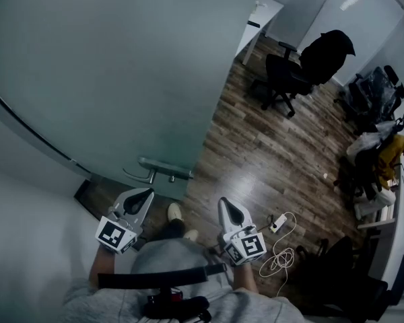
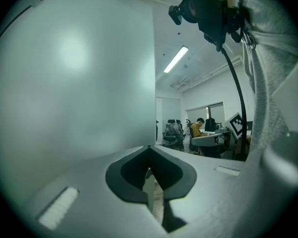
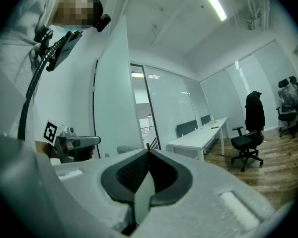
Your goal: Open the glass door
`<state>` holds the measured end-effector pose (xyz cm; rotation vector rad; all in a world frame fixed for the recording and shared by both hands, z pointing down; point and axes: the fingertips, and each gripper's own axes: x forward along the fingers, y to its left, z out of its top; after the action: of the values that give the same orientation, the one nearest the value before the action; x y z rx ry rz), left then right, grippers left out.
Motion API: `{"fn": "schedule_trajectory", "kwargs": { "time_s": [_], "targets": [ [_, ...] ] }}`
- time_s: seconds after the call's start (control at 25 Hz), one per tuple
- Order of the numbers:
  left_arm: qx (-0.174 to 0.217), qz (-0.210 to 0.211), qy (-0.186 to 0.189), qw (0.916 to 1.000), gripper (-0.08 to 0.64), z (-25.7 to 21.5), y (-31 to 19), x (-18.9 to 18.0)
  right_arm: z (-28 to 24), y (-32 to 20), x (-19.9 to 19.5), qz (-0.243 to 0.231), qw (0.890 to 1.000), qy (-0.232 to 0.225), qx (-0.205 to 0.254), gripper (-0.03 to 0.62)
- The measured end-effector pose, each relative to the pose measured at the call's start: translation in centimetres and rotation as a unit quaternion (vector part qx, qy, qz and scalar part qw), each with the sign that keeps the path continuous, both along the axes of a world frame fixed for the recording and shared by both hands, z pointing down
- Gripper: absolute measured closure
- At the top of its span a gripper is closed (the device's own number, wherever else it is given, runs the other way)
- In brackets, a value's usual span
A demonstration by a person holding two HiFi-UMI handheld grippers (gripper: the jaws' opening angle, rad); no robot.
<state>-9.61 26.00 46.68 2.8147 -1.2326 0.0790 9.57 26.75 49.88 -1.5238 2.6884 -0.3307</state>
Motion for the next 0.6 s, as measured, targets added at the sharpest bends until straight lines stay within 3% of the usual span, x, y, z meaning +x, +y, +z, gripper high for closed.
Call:
{"fn": "schedule_trajectory", "kwargs": {
  "time_s": [0.6],
  "targets": [
    [0.001, 0.001, -0.004, 1.0000, 0.555, -0.31, 0.10, 0.34, -0.19, 0.14, -0.02, 0.000, 1.000, -0.008, -0.001, 0.591]
  ]
}}
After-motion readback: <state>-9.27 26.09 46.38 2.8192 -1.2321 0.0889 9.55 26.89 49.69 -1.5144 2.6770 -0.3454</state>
